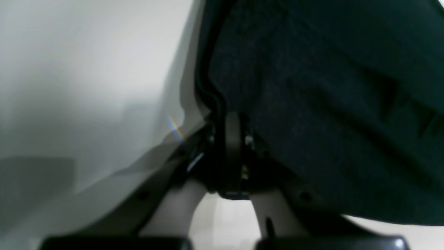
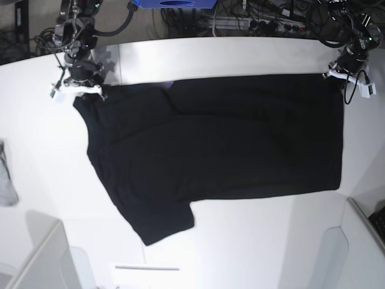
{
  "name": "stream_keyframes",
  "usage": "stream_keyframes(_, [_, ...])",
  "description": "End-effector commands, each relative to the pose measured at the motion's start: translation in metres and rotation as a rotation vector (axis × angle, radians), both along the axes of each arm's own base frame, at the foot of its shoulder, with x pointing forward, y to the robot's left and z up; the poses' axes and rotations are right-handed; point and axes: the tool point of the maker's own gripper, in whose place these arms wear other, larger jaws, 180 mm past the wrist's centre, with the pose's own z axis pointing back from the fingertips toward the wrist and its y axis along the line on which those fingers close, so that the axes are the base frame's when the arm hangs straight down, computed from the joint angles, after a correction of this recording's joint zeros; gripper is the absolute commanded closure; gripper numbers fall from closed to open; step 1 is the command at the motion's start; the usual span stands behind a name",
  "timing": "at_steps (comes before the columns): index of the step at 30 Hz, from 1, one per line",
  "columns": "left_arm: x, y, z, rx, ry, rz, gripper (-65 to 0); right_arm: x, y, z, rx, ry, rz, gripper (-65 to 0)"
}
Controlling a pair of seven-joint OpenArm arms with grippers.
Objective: Fold the T-shirt properly
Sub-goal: 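Drag the shirt by its shoulders toward the robot, then release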
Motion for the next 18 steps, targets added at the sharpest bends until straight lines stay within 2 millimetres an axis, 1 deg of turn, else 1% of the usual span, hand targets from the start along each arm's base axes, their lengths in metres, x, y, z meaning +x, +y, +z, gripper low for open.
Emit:
stream_keyframes(1, [-0.002, 0.006, 0.008, 0.037, 0.006, -0.010, 0.0, 0.002, -0.004, 0.010, -0.020, -0.032, 0.001, 0.0])
stream_keyframes(4, [-0.006, 0.006, 0.018, 0.071, 0.004, -0.030, 0.0, -0.008, -0.003, 0.012, -0.026, -0.023, 0.006, 0.0])
stream_keyframes(7, [-0.011, 0.005, 0.023, 0.092, 0.009, -0.044, 0.0, -0.018, -0.003, 0.014, -0.033, -0.015, 0.011, 0.0])
stream_keyframes(12, [-0.022, 0.005, 0.021, 0.095, 0.033, -0.049, 0.0, -0.037, -0.002, 0.017, -0.042, 0.008, 0.018, 0.0])
stream_keyframes(18, [-0.038, 0.005, 0.015, 0.092, 0.072, -0.051, 0.0, -0.060, -0.003, 0.009, -0.044, 0.061, 0.017, 0.0])
